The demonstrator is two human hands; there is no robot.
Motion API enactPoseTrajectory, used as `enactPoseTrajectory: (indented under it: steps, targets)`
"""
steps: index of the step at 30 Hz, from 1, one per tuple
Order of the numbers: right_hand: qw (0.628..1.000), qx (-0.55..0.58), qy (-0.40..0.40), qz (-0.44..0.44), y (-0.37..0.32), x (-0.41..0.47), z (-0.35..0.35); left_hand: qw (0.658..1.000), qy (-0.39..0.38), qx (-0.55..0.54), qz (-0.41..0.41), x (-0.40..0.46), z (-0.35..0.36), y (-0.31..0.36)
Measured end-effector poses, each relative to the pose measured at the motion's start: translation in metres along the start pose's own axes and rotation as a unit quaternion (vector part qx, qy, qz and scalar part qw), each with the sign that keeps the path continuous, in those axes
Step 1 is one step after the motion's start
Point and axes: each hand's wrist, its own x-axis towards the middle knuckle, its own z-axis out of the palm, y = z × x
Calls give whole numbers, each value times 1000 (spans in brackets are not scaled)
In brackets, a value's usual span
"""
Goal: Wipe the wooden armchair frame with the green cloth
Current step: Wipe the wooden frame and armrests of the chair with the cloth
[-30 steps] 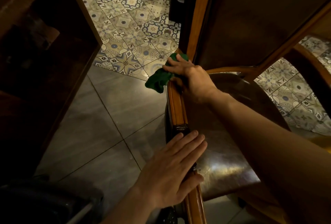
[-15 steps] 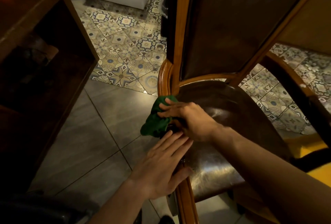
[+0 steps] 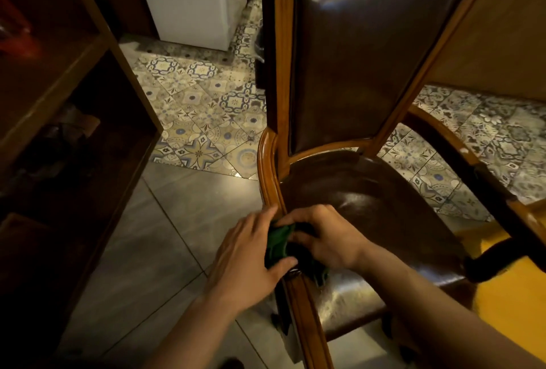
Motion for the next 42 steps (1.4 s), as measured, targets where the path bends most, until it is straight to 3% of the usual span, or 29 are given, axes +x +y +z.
enactPoseTrajectory:
  steps: [4, 9, 12, 14, 22, 26, 31, 36, 42]
  targets:
    - [991, 134, 23, 17, -15, -27, -18, 999, -3, 23, 32, -2, -14, 11]
    - [974, 220, 19, 51, -37, -70, -55, 996, -35, 16, 76, 9, -51, 44]
    - [987, 142, 42, 69, -58, -93, -83, 994, -44, 27, 98, 25, -85, 68]
    - [988, 87, 98, 79, -71, -106, -103, 991, -58, 32, 116, 37, -110, 89]
    - [944, -69, 305, 109, -110, -137, -171, 967, -55, 99, 227, 84, -171, 182]
    - [920, -79, 365, 121, -106, -163, -191, 954, -55, 124, 267, 100, -169, 226]
    - [885, -48, 436, 153, -22, -186, -247, 941, -97, 151, 288, 176, -111, 304]
    - [873, -43, 463, 148, -18, -185, -252, 942, -91, 154, 284, 187, -94, 306]
    - [823, 43, 532, 193, 73, -161, -291, 950, -96, 151, 258, 257, -23, 344]
